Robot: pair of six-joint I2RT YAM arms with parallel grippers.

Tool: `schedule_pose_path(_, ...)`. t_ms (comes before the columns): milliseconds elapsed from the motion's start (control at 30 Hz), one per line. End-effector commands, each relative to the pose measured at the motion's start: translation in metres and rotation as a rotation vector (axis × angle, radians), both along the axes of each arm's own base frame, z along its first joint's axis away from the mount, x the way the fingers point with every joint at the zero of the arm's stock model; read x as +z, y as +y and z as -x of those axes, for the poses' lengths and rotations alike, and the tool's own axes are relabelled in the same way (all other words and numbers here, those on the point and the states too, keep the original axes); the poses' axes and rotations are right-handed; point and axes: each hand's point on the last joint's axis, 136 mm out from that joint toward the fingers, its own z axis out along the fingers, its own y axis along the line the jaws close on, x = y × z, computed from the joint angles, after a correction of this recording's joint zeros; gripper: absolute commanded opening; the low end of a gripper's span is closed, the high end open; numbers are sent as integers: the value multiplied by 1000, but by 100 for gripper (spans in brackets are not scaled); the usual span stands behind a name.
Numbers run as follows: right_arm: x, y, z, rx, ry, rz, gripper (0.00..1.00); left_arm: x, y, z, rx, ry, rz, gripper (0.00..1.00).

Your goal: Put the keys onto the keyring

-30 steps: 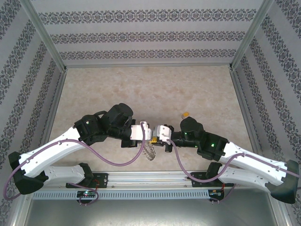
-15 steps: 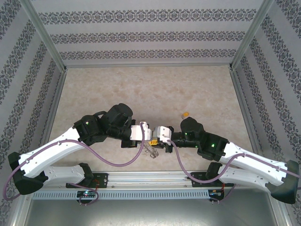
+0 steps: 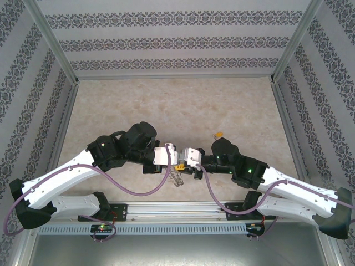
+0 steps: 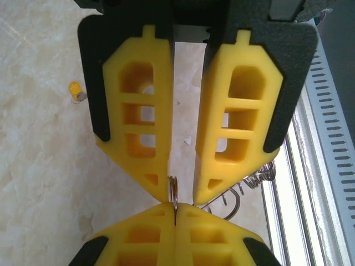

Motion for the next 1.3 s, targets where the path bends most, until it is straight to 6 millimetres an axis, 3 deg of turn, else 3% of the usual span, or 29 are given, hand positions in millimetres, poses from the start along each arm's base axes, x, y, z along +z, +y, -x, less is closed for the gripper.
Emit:
schedule_pose_path(0,-9,-6,-9,-53,0,24,21,27,-11,3,-34,-54,102,0)
schedule_pose_path(233,-7,-8,-14,-80,-11,13,23,27,-11,3,-35,-54,103,0)
schedule_pose_path(633,4,-7,-7,-47,-19,-42,0,25,-14,3,-31,-38,112,0)
schedule_pose_path(800,16,-10,4,-4,-24,-132,0,36,-12,3,4,-53,231,17)
schedule_pose_path(1033,45,-16,23,92,-10,-308,0,58,-6,17,-5,-16,460,22)
schedule_pose_path(1267,59,-15,33,152,-7,-387,0,63,-13,22,-42,5,518,30)
